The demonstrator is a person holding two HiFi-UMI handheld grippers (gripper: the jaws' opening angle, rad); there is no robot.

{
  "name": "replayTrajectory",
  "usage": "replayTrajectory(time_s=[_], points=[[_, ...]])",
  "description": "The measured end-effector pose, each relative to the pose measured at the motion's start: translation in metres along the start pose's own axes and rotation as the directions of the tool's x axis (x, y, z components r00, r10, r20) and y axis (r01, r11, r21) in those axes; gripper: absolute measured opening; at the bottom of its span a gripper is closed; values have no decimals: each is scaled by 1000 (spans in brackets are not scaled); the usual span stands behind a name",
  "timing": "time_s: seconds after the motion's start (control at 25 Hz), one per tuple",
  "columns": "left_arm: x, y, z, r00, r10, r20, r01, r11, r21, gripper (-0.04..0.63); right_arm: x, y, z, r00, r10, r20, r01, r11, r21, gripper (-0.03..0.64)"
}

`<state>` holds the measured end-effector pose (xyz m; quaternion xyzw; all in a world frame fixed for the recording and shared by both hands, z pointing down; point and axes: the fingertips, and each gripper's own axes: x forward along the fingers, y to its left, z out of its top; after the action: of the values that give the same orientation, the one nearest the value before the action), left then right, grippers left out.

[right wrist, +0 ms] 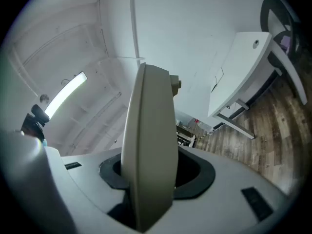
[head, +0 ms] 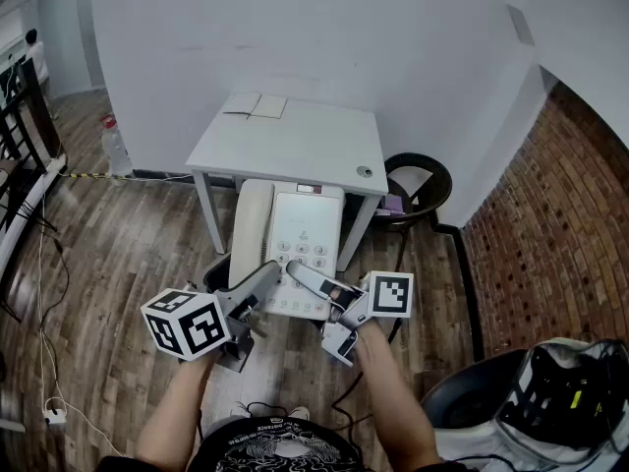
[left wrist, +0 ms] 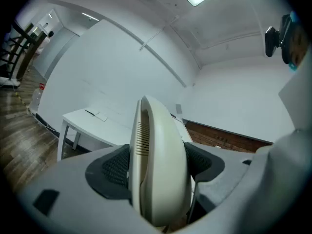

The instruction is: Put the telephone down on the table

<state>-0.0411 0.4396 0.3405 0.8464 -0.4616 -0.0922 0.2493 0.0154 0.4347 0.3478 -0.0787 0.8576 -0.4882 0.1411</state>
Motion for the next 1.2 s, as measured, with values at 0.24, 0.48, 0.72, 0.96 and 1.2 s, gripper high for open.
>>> replayTrajectory(time_s=[0.24,0.48,0.72,0.96,1.2], points=[[10,-11,-8,1000,9,-4,-9,1000,4,348,-16,-3,5,1000,3,-4,-3,1000,-10,190],[11,0,-11,1000,16,-14,-16,1000,-6,348,-9,-11,3,1000,6,-8,-6,1000,-1,190],[50,-3,-20,1000,4,-29,-5,1000,-2,348,-30,-34,29,1000,-5,8,5,1000,10,190],[97,30,-8,999,-7,-46,7,1000,-18,348,-13,-70,69,1000,-24,20,24,1000,18,190],[142,88,26,998,-24,-65,22,999,-23,348,35,-109,118,998,-38,42,36,999,31,190]])
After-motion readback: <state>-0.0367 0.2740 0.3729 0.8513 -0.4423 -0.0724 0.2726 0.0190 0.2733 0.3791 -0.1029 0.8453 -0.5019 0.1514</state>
